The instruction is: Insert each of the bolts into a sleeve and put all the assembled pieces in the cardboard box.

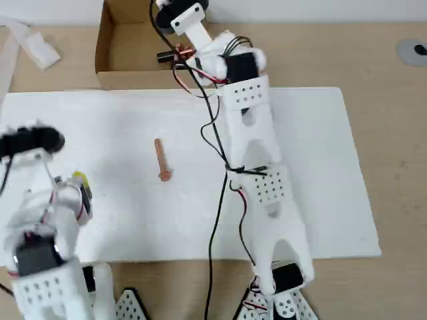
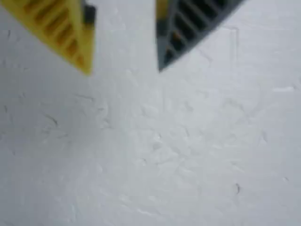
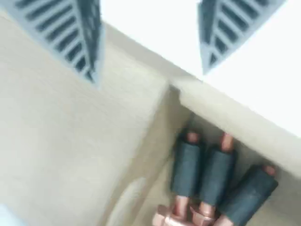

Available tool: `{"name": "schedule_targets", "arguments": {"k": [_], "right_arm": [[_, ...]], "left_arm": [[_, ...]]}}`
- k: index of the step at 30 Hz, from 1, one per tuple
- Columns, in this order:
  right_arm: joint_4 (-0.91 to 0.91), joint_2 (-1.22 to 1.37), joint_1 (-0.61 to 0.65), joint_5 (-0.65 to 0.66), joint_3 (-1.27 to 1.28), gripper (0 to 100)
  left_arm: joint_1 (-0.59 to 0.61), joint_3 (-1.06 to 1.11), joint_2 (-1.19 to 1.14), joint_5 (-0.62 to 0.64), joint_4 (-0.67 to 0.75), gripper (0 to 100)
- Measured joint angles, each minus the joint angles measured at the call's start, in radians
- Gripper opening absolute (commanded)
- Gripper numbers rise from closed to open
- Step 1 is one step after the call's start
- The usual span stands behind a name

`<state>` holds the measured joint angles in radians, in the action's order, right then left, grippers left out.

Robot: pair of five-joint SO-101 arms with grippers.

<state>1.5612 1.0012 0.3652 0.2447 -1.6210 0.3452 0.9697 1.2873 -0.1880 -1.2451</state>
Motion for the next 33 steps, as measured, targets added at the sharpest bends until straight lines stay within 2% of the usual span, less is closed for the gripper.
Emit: {"name": "schedule_targets", "arguments": {"k": [4, 10, 13, 17, 22, 26, 29, 33], "right_arm": [[0.138, -0.104, 0.000, 0.014, 0.000, 16.8], [0.206, -0.226, -0.049, 0.014, 0.000, 16.8], [0.206, -0.305, -0.114, 0.014, 0.000, 16.8], [0.207, -0.419, -0.209, 0.014, 0.063, 16.8], [0.207, -0.611, -0.311, 0.014, 0.339, 16.8], [0.207, -0.793, -0.348, 0.017, 0.637, 16.9], [0.207, -0.907, -0.356, 0.075, 0.845, 16.9], [0.207, -0.985, -0.354, 0.160, 1.092, 16.9]], "left_arm": [[-0.052, -0.238, -0.288, 0.000, -0.101, 10], [-0.308, -0.585, -0.710, 0.000, -0.330, 10], [-0.396, -0.712, -0.876, 0.000, -0.377, 10], [-0.423, -0.806, -1.046, 0.046, -0.388, 10], [-0.450, -0.862, -1.189, 0.100, -0.388, 10], [-0.519, -0.913, -1.266, 0.115, -0.388, 10], [-0.580, -0.962, -1.301, 0.124, -0.388, 10], [-0.626, -1.013, -1.350, 0.221, -0.388, 10]]}}
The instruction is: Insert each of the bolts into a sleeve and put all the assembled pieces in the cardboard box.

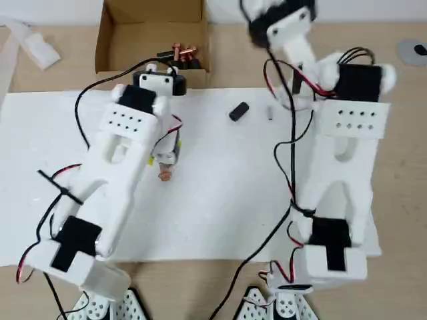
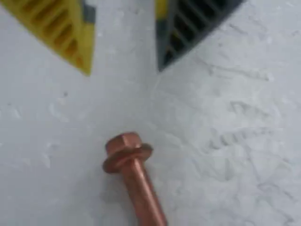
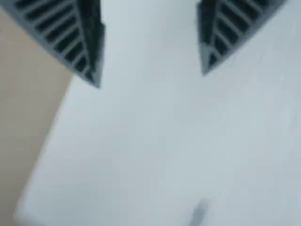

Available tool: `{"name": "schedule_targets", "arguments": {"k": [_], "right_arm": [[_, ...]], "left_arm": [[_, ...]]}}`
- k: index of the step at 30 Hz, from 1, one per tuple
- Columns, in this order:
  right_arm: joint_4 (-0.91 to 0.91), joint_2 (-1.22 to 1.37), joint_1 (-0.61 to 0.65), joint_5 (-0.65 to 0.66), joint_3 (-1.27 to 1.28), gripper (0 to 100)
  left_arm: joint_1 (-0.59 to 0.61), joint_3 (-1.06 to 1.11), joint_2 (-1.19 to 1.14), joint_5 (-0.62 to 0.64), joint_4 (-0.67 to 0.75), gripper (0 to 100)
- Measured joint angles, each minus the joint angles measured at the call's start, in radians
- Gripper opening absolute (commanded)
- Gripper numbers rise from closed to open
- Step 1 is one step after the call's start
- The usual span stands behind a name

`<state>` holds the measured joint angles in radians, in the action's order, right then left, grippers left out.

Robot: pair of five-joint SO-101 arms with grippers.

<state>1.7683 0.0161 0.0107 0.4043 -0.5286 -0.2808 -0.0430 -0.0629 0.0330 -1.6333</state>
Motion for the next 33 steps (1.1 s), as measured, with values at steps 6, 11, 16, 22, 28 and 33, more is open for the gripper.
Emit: {"name": "schedule_targets", "arguments": {"k": [6, 11, 16, 22, 28, 33], "right_arm": [[-0.006, -0.015, 0.000, 0.029, 0.215, 16.9], [-0.012, -0.017, 0.000, 0.048, 0.253, 16.9], [-0.015, -0.017, 0.000, 0.049, 0.255, 16.9], [-0.015, -0.018, 0.000, 0.049, 0.255, 16.9], [-0.015, -0.018, 0.000, 0.049, 0.255, 16.8], [-0.015, -0.018, 0.000, 0.049, 0.255, 16.8]], "left_arm": [[-0.006, -0.011, -0.100, 0.281, 0.038, 10], [0.017, -0.011, -0.173, 0.448, 0.114, 10], [0.071, -0.011, -0.216, 0.491, 0.193, 10], [0.086, -0.011, -0.253, 0.496, 0.265, 10], [0.086, -0.011, -0.321, 0.497, 0.273, 10], [0.086, -0.025, -0.373, 0.497, 0.272, 10]]}}
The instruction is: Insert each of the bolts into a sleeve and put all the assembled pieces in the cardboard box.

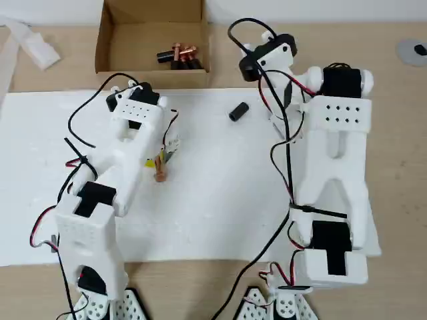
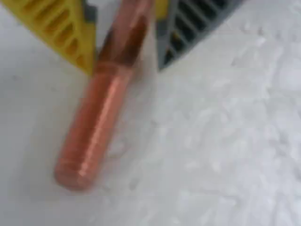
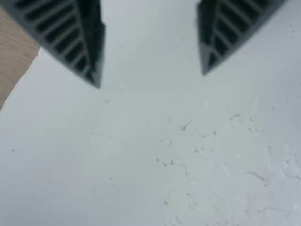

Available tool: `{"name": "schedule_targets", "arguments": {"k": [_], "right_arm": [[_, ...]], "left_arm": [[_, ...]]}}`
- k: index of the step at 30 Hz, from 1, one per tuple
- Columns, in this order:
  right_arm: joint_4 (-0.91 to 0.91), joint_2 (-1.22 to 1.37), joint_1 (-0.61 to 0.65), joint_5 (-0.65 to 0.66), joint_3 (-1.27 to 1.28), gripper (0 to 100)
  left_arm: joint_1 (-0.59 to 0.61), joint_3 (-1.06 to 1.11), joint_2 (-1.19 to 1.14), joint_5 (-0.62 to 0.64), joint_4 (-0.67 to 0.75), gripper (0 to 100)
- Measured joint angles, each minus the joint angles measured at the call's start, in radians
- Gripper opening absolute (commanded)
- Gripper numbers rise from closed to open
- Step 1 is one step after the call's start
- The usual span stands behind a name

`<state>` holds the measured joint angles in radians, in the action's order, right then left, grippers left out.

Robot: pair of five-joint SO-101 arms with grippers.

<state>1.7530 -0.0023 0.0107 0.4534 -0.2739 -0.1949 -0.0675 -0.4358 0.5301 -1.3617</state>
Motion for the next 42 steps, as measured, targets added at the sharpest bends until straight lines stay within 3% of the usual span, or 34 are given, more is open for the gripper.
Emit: {"name": "schedule_targets", "arguments": {"k": [3, 6, 13, 17, 21, 26, 31, 37, 42], "right_arm": [[0.000, 0.000, 0.000, 0.000, 0.000, 16.8], [0.000, 0.000, 0.000, 0.000, 0.000, 16.8], [0.000, 0.000, 0.000, 0.000, 0.000, 16.8], [0.000, 0.000, 0.000, 0.000, 0.000, 16.8], [0.000, 0.000, 0.000, 0.000, 0.000, 16.8], [0.000, 0.000, 0.000, 0.000, 0.000, 16.8], [0.000, 0.000, 0.000, 0.000, 0.017, 16.8], [0.000, 0.000, 0.000, 0.000, 0.060, 16.8], [0.000, 0.000, 0.000, 0.000, 0.068, 16.8]], "left_arm": [[-0.006, -0.021, -0.018, -0.031, -0.021, 9], [-0.026, -0.029, -0.023, -0.086, -0.057, 0], [-0.034, -0.028, -0.029, -0.276, -0.115, 1], [0.029, -0.057, -0.034, -0.499, -0.167, 1], [0.095, -0.244, -0.037, -0.821, -0.341, 1], [0.155, -0.434, 0.023, -1.234, -0.379, 1], [0.189, -0.463, 0.123, -1.588, -0.382, 1], [0.189, -0.443, 0.282, -1.811, -0.384, 1], [0.184, -0.213, 0.520, -1.939, -0.384, 1]]}}
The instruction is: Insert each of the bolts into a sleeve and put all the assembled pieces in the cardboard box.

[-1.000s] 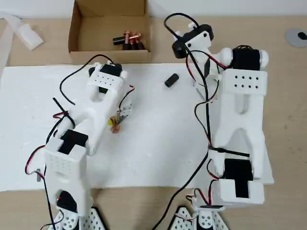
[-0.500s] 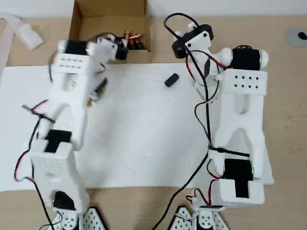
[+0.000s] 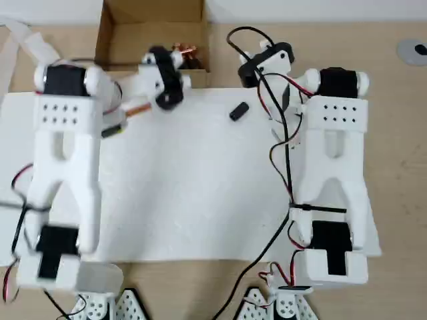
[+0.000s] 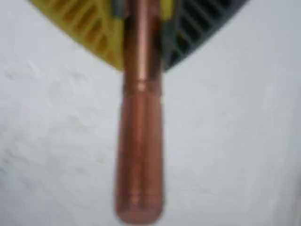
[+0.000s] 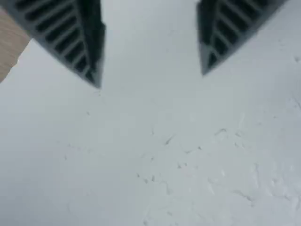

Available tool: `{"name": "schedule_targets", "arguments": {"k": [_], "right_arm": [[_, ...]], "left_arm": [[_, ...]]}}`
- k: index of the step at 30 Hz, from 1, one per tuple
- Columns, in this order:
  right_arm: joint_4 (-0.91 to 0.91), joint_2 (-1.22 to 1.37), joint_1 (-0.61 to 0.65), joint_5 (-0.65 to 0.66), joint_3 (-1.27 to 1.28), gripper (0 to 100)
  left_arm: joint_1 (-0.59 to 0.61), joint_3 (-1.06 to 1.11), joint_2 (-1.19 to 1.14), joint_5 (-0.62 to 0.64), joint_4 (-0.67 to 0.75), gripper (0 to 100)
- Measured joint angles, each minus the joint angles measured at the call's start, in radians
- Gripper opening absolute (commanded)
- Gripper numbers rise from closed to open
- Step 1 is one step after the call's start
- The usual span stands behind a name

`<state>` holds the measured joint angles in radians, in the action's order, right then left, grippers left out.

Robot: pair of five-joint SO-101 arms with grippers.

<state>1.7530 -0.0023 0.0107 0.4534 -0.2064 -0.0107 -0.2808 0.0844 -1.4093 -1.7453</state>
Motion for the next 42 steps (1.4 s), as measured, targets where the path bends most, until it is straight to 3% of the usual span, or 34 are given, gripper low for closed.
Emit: {"name": "schedule_targets", "arguments": {"k": [5, 17, 26, 35, 42], "right_arm": [[-0.011, 0.000, 0.000, 0.000, 0.000, 16.8], [-0.044, 0.000, -0.021, -0.034, 0.000, 16.8], [-0.044, 0.000, -0.094, -0.032, 0.000, 16.8], [-0.044, 0.000, -0.103, -0.032, 0.000, 16.8], [-0.044, 0.000, -0.103, -0.032, 0.000, 16.8]], "left_arm": [[-0.011, 0.249, 0.163, -0.083, 0.000, 1], [0.046, 0.519, 0.035, -0.095, 0.250, 1], [0.046, 0.534, -0.158, -0.095, 0.385, 1], [0.046, 0.529, -0.226, -0.041, 0.407, 1], [0.046, 0.448, -0.226, -0.002, 0.302, 16]]}}
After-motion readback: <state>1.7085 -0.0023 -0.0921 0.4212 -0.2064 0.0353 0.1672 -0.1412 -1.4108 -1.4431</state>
